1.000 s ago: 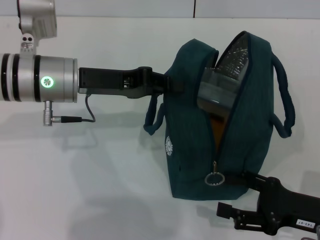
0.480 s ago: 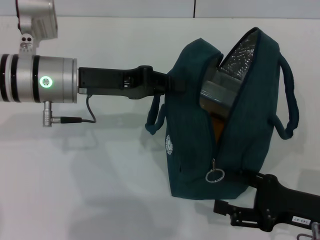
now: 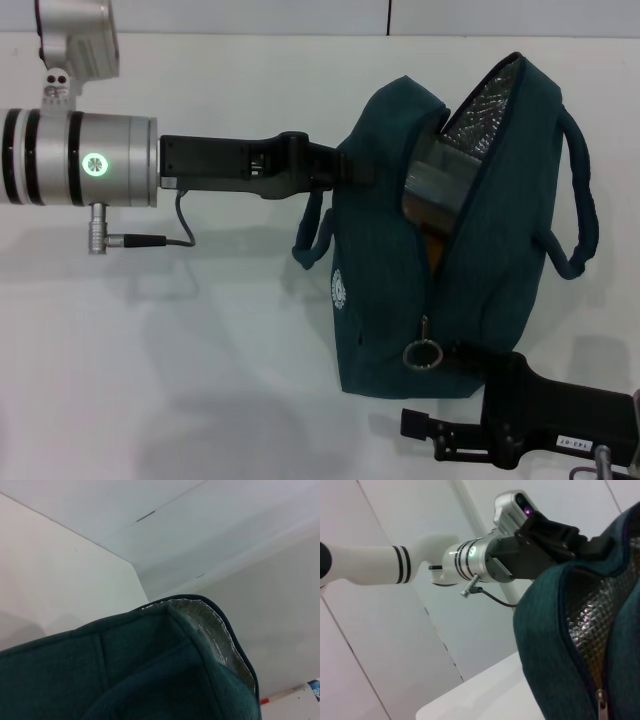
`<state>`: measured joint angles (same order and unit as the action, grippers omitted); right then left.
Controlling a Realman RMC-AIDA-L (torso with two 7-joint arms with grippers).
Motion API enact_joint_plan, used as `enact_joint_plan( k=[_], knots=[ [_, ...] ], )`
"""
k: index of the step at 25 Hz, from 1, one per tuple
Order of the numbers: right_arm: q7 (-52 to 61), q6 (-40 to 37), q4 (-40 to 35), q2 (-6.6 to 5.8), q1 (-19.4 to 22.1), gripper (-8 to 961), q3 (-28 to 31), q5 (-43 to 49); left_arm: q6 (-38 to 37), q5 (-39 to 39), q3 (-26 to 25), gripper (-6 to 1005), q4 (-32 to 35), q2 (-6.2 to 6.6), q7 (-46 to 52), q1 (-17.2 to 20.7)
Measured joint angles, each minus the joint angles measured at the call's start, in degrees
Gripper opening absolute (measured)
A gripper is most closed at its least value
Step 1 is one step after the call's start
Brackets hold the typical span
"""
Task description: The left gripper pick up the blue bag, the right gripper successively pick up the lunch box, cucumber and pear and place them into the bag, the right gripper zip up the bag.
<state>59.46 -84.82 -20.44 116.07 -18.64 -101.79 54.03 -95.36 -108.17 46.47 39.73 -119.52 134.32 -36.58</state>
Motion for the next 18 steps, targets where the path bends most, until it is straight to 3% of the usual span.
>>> enact_joint_plan(
  k=[12, 18],
  knots=[
    [0.04, -0.62, -0.29, -0.16, 0.17, 759, 0.24, -0.16, 0.08, 0.00, 0.02, 45, 0.00, 0.00, -0.21, 0.20],
    [0.04, 0.21, -0.28, -0.15, 0.17, 564, 0.29, -0.26, 0.16, 0.00, 0.02, 45, 0.00, 0.00, -0.50, 0.19]
  ],
)
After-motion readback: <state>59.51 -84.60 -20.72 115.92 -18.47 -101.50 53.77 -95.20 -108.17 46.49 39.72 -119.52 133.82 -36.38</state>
